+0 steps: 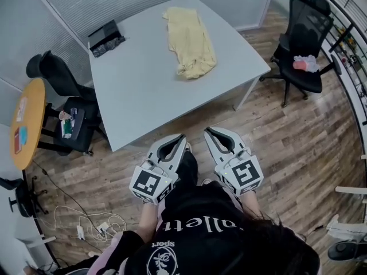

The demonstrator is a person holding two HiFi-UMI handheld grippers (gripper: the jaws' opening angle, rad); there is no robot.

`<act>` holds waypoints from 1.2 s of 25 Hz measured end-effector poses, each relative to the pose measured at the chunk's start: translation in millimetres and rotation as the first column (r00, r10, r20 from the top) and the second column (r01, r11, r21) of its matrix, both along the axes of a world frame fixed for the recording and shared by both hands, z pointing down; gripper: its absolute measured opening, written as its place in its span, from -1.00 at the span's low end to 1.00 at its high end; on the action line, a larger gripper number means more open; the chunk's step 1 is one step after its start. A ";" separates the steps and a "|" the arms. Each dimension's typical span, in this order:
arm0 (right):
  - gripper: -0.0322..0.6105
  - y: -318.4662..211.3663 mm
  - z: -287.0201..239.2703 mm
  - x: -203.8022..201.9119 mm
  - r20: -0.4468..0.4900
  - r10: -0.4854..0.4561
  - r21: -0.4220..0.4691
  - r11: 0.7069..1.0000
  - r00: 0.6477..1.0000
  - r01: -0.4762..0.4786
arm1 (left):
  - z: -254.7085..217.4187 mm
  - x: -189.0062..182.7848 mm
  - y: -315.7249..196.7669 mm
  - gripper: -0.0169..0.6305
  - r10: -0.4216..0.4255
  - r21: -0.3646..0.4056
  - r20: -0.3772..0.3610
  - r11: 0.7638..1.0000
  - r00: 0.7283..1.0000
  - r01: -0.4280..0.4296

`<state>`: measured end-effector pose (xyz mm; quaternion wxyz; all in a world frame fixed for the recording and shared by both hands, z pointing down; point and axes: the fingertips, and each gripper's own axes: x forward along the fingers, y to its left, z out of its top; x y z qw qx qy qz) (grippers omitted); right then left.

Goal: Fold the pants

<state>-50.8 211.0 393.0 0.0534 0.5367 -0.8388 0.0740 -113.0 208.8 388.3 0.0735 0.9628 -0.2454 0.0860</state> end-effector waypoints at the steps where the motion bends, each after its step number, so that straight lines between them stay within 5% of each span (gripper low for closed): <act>1: -0.80 -10.6 1.4 2.8 -0.002 0.006 -0.004 1.000 1.000 -0.006 | 0.8 2.0 -10.5 -0.87 0.006 0.000 0.000 1.000 1.000 -0.006; 13: -0.80 -146.1 3.6 17.0 -0.061 0.057 -0.064 0.996 0.997 -0.061 | 3.6 3.8 -154.5 -0.87 0.035 -0.011 -0.027 0.999 0.999 -0.036; 30: -0.80 -248.3 37.0 52.8 -0.121 0.107 -0.169 0.978 0.987 -0.126 | 42.0 17.0 -245.4 -0.87 0.080 -0.089 0.039 0.993 0.996 -0.076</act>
